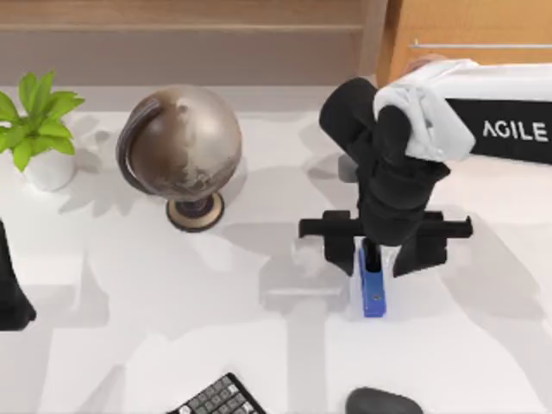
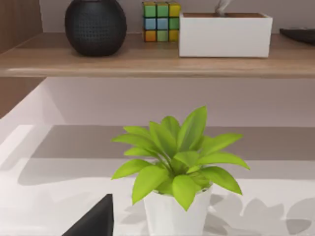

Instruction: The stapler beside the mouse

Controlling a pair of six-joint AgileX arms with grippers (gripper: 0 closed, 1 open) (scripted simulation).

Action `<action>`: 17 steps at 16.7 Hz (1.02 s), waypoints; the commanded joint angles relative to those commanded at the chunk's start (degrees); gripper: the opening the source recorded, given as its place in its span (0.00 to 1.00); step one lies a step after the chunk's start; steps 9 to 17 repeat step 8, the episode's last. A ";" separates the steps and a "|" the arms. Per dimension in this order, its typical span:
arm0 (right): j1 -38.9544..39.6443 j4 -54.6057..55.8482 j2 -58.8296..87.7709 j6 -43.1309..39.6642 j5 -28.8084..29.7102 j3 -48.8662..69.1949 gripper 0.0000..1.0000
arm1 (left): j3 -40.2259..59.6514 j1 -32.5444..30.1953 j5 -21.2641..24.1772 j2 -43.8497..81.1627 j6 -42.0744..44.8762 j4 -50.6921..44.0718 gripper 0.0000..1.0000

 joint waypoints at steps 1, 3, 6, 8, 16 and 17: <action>0.00 0.00 0.00 0.00 0.00 0.00 0.90 | 0.00 0.00 0.00 0.00 0.00 0.00 1.00; 0.00 0.00 0.00 0.00 0.00 0.00 1.00 | 0.00 0.00 0.00 0.00 0.00 0.00 1.00; 0.00 0.00 0.00 0.00 0.00 0.00 1.00 | 0.00 0.00 0.00 0.00 0.00 0.00 1.00; 0.00 0.00 0.00 0.00 0.00 0.00 1.00 | 0.00 0.00 0.00 0.00 0.00 0.00 1.00; 0.00 0.00 0.00 0.00 0.00 0.00 1.00 | 0.00 0.00 0.00 0.00 0.00 0.00 1.00; 0.00 0.00 0.00 0.00 0.00 0.00 1.00 | 0.00 0.00 0.00 0.00 0.00 0.00 1.00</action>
